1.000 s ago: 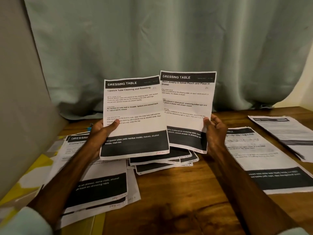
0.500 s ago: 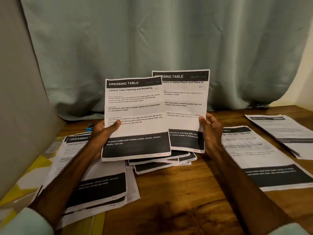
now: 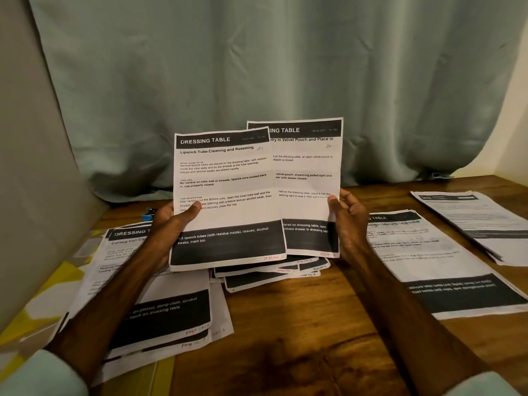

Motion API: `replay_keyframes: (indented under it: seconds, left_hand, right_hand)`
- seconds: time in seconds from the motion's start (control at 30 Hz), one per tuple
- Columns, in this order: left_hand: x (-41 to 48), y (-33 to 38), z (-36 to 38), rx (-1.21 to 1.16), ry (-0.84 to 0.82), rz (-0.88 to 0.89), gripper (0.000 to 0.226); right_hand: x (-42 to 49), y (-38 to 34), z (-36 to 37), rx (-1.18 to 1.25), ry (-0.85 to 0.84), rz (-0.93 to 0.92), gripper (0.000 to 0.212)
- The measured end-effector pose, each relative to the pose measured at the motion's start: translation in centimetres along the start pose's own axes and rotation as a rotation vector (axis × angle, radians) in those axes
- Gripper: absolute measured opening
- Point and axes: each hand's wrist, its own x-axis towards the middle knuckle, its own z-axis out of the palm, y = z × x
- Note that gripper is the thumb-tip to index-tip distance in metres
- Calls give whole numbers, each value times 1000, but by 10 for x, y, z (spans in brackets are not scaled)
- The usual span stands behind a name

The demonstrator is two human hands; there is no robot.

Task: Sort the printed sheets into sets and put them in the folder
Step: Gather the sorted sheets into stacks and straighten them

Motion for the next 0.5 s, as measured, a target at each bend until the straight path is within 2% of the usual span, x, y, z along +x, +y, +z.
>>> replay_keyframes:
  seconds: [0.23,0.4,0.5]
  left_hand:
    - [-1,1,-1,9,-13,3,31]
    - [-2,1,1,6,-11,9,26]
    - [-1,0,1,-5,2,6,30]
  right_hand:
    - [-5,-2,3,15,-30,16,14]
    - [-7,-5,5,58,-56,31,16]
    - [-10,-5,8,66,-90,55,16]
